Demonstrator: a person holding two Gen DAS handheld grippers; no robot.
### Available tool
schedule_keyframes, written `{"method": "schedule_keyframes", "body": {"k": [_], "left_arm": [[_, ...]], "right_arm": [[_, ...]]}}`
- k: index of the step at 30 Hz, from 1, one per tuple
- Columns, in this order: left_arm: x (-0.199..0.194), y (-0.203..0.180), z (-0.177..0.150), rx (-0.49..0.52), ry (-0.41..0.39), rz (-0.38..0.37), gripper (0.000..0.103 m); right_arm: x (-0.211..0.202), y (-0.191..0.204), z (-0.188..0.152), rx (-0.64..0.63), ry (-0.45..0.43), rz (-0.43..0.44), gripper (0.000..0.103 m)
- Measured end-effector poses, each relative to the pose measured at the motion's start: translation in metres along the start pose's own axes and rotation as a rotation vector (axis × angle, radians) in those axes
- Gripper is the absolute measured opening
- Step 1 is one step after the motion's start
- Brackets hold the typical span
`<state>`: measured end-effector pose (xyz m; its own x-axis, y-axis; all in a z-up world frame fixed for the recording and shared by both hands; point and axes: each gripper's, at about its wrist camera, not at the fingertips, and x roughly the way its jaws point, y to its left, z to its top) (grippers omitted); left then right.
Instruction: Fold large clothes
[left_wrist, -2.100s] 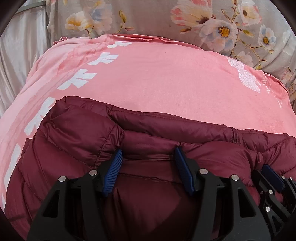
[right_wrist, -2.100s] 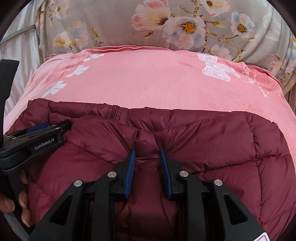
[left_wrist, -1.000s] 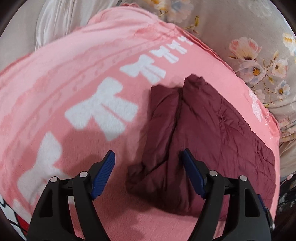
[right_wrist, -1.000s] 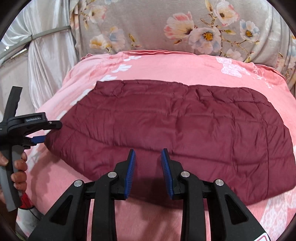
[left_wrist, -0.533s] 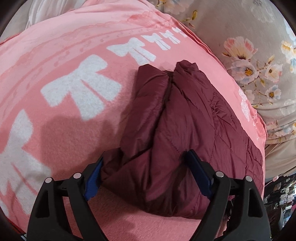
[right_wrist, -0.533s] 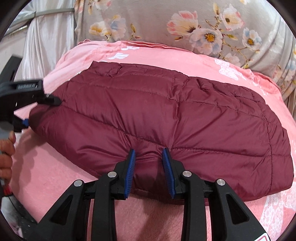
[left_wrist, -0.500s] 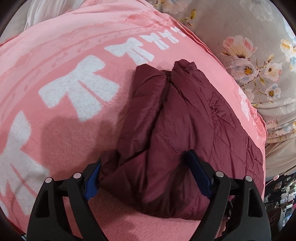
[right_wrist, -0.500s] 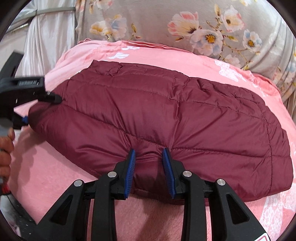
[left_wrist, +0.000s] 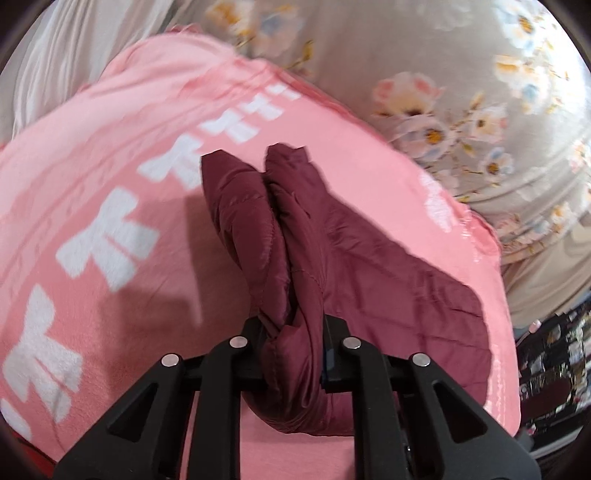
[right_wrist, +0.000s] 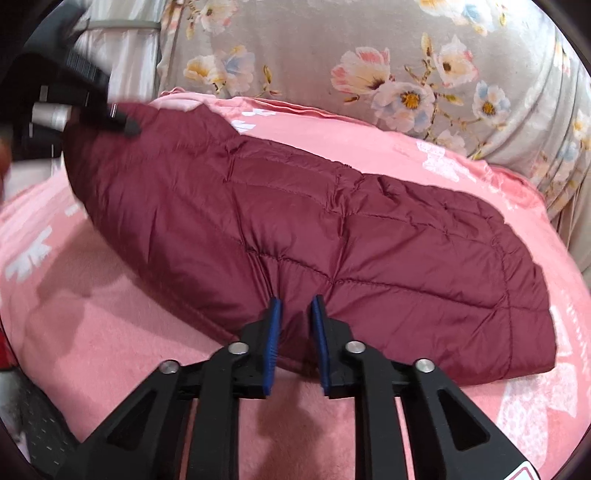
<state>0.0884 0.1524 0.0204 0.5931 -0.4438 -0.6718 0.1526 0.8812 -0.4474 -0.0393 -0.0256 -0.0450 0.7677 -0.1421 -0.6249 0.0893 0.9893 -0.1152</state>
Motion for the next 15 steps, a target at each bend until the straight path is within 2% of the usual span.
{"method": "schedule_keyframes", "body": {"k": [3, 8, 12, 15], "left_arm": [[-0.015, -0.023, 0.003, 0.047, -0.032, -0.027, 0.015], [-0.031, -0.053, 0.004, 0.122, -0.060, -0.046, 0.015], [-0.037, -0.070, 0.003, 0.164, -0.076, -0.047, 0.015], [-0.041, -0.084, 0.003, 0.197, -0.084, -0.050, 0.015]], "right_arm": [[-0.009, -0.002, -0.002, 0.006, -0.022, -0.006, 0.008], [-0.024, -0.018, -0.002, 0.042, -0.054, -0.041, 0.007], [-0.019, -0.030, -0.005, 0.071, -0.024, -0.035, 0.003], [-0.013, -0.025, -0.010, 0.047, -0.007, -0.025, 0.001]]}}
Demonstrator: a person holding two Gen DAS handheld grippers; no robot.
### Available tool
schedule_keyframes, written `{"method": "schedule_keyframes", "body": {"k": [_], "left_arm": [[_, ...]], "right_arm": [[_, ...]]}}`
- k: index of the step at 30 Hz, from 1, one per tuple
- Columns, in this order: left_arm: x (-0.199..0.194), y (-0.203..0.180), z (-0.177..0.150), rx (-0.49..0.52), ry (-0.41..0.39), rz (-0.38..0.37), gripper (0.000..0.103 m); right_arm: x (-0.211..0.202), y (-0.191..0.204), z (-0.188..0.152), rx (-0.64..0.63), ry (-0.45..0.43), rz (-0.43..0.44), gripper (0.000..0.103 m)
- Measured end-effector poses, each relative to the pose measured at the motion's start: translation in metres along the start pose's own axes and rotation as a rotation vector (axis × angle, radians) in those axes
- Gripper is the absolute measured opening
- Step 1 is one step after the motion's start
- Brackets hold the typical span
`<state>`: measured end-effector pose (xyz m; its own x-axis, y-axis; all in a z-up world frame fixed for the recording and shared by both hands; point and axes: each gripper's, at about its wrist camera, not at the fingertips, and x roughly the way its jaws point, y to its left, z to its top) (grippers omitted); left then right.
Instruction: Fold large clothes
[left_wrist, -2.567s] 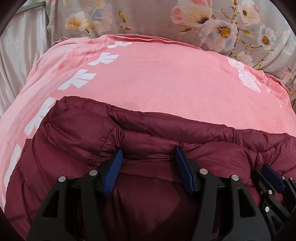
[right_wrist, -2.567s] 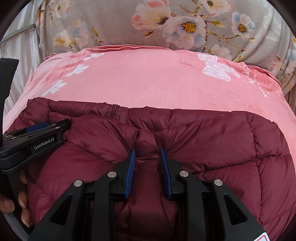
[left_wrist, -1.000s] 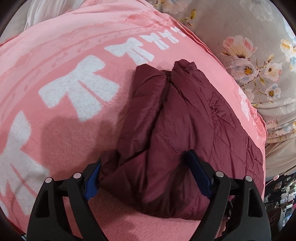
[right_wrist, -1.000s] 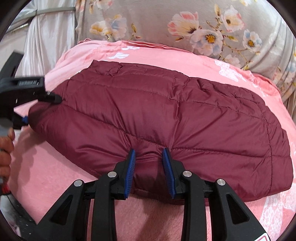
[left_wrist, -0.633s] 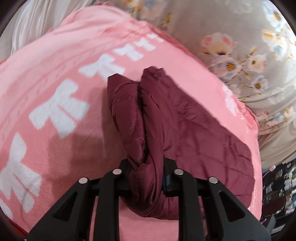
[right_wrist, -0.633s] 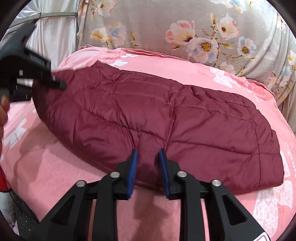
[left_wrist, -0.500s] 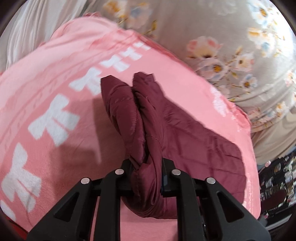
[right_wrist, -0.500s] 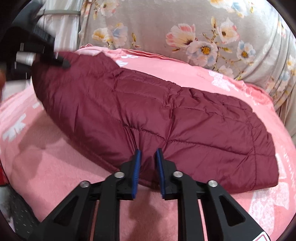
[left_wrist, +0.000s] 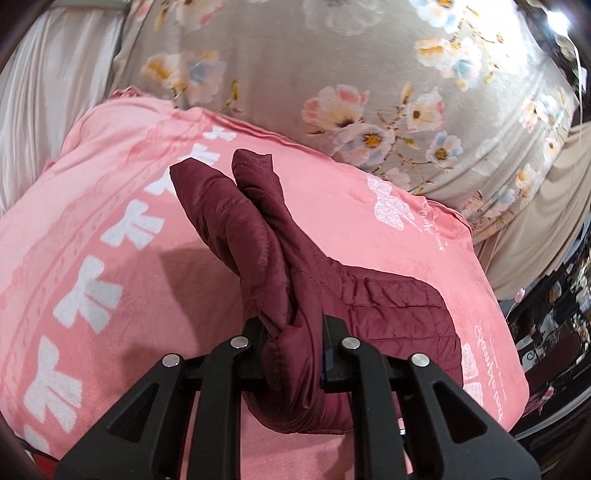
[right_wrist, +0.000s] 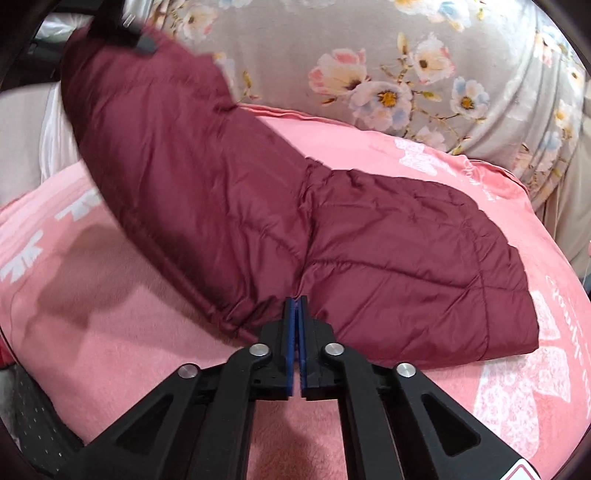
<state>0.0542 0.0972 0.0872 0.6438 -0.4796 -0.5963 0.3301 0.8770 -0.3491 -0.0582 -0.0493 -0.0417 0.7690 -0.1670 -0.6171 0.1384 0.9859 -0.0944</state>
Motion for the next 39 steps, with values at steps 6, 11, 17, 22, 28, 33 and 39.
{"method": "schedule_keyframes", "body": {"k": [6, 11, 17, 22, 28, 33, 39], "left_arm": [[0.000, -0.035, 0.004, 0.077, -0.008, -0.037, 0.014], [0.011, -0.077, 0.006, 0.154, 0.006, -0.094, 0.014], [0.036, -0.139, 0.004, 0.278, 0.082, -0.191, 0.014], [0.070, -0.189, -0.011, 0.386, 0.197, -0.245, 0.013], [0.112, -0.232, -0.033, 0.468, 0.317, -0.271, 0.013], [0.144, -0.253, -0.063, 0.482, 0.386, -0.261, 0.013], [0.178, -0.267, -0.099, 0.476, 0.454, -0.231, 0.013]], "right_arm": [[0.013, 0.007, -0.007, -0.018, 0.023, 0.002, 0.003], [0.014, 0.018, -0.013, -0.070, -0.002, -0.032, 0.004], [0.012, 0.029, -0.022, -0.125, -0.036, -0.072, 0.004], [0.005, 0.018, -0.027, -0.088, -0.040, -0.020, 0.004], [-0.022, -0.034, -0.051, 0.093, -0.004, 0.170, 0.003], [-0.047, -0.100, -0.071, 0.315, 0.034, 0.183, 0.003], [-0.067, -0.156, -0.079, 0.415, 0.010, 0.072, 0.003]]}}
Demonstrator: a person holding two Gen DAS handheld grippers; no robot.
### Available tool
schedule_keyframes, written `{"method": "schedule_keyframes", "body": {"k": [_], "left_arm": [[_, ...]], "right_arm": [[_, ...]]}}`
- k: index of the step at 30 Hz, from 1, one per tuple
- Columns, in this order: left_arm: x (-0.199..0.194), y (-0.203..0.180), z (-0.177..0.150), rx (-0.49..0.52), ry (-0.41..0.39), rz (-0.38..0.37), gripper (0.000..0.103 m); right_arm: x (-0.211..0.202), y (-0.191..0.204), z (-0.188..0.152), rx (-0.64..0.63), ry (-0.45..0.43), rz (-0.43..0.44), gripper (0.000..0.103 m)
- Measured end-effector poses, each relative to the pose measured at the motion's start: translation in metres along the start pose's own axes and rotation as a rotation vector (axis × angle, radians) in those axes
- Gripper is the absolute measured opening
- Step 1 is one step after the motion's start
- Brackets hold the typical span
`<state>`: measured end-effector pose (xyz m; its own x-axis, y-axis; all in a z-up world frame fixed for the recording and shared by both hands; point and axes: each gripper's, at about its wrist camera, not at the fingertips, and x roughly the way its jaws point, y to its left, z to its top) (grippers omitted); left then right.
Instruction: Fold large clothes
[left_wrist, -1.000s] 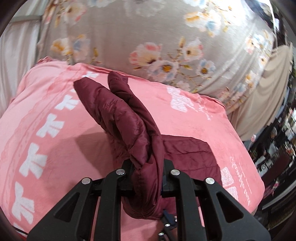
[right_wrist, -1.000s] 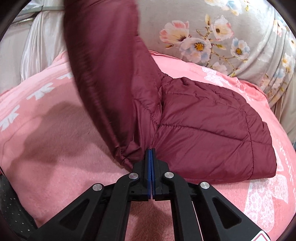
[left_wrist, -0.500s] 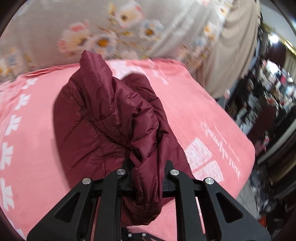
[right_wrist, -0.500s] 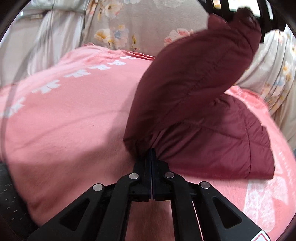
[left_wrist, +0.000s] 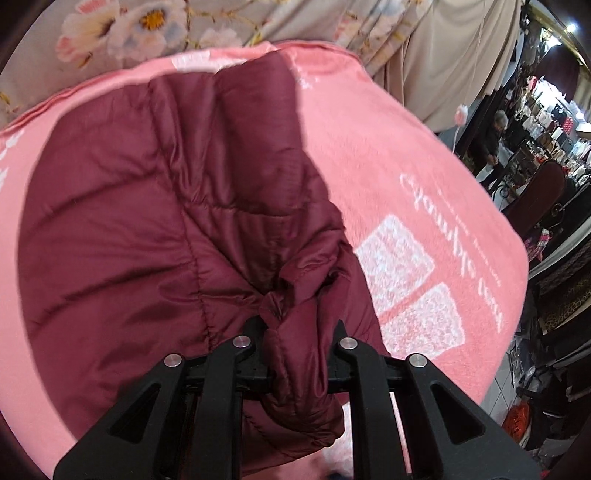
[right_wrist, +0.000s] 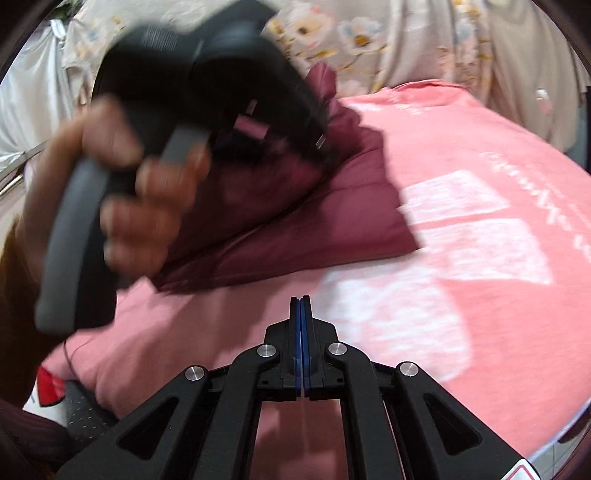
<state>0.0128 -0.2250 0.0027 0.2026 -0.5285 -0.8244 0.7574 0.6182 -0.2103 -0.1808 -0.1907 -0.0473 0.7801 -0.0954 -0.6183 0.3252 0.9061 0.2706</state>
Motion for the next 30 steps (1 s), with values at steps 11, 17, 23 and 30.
{"method": "schedule_keyframes", "body": {"k": [11, 17, 23, 30], "left_arm": [[0.008, -0.005, -0.006, -0.016, -0.005, -0.018, 0.032], [-0.085, 0.004, -0.006, -0.098, -0.204, -0.150, 0.079], [-0.148, 0.070, 0.004, -0.244, -0.378, 0.090, 0.081], [-0.146, 0.147, -0.007, -0.439, -0.353, 0.198, 0.079]], "right_arm": [[-0.011, -0.020, 0.011, 0.023, -0.051, -0.062, 0.004], [-0.028, -0.035, 0.035, 0.041, -0.129, -0.081, 0.036], [-0.025, -0.034, 0.085, 0.039, -0.200, -0.023, 0.046], [0.014, -0.021, 0.125, 0.008, -0.163, 0.039, 0.049]]}}
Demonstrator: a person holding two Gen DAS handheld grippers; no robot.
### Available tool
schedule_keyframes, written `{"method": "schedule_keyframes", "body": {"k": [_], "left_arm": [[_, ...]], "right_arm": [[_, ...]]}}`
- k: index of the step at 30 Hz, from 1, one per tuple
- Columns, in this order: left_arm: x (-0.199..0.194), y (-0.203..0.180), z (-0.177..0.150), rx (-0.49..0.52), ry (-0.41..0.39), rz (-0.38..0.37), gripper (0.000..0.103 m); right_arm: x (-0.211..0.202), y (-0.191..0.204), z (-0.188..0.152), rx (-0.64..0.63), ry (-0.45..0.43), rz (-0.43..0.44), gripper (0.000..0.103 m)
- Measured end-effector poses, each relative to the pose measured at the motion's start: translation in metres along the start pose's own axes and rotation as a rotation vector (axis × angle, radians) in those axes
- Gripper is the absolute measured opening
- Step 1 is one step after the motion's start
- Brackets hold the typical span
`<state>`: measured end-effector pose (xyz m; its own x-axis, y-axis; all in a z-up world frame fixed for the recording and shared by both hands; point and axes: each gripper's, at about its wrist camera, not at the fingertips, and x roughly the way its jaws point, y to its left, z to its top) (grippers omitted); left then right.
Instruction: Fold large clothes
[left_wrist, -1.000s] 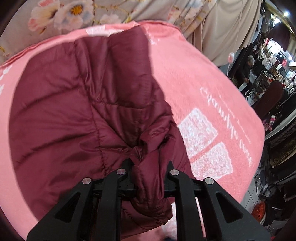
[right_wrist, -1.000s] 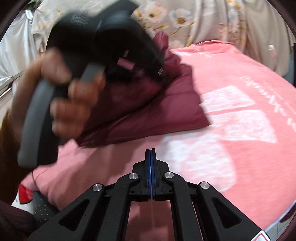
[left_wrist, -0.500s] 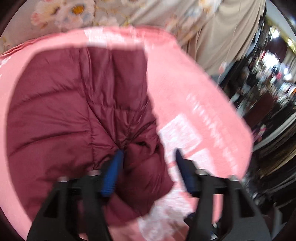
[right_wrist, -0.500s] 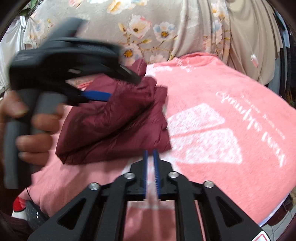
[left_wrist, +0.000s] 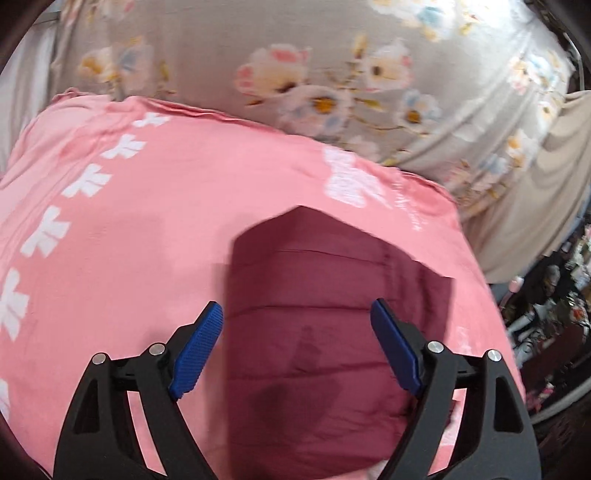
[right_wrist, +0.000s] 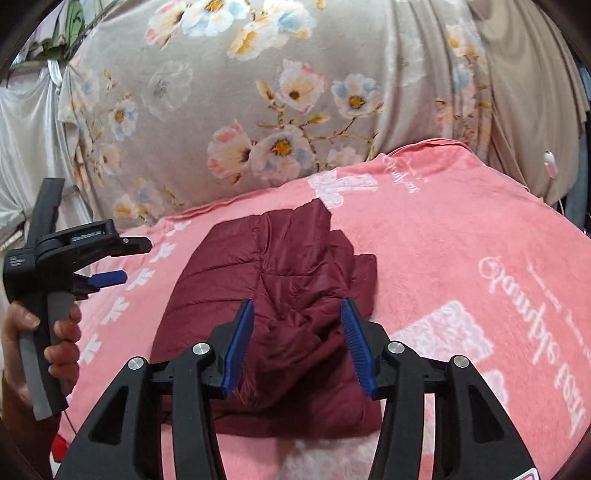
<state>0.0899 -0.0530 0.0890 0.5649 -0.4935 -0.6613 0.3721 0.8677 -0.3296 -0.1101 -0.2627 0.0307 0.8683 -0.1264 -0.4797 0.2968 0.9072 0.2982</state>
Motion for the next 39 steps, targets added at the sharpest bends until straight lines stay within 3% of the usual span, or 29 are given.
{"method": "schedule_keyframes", "body": {"k": [4, 9, 12, 14, 20, 23, 29, 39], "left_arm": [[0.010, 0.005, -0.002, 0.013, 0.014, 0.032, 0.079], [0.033, -0.003, -0.003, 0.019, 0.031, 0.073, 0.078], [0.044, -0.004, -0.005, 0.016, 0.051, 0.077, 0.076], [0.049, -0.006, -0.006, 0.021, 0.060, 0.080, 0.075], [0.051, -0.019, -0.003, 0.038, 0.055, 0.059, 0.073], [0.058, -0.032, -0.003, 0.061, 0.063, 0.046, 0.073], [0.087, -0.050, -0.014, 0.095, 0.114, 0.055, 0.069], [0.110, -0.056, -0.030, 0.155, 0.120, 0.139, 0.071]], "right_arm": [[0.030, 0.000, 0.003, -0.004, 0.060, -0.026, 0.050], [0.068, -0.020, 0.010, 0.124, 0.149, -0.028, 0.048], [0.084, -0.023, 0.009, 0.129, 0.190, -0.014, 0.010], [0.079, -0.020, 0.013, 0.103, 0.158, -0.013, 0.004], [0.053, -0.029, 0.030, 0.071, 0.065, -0.076, 0.003], [0.066, -0.043, 0.022, 0.073, 0.109, -0.134, 0.003], [0.087, -0.057, 0.004, 0.078, 0.172, -0.165, 0.003], [0.105, -0.048, -0.019, 0.002, 0.200, -0.197, 0.005]]}}
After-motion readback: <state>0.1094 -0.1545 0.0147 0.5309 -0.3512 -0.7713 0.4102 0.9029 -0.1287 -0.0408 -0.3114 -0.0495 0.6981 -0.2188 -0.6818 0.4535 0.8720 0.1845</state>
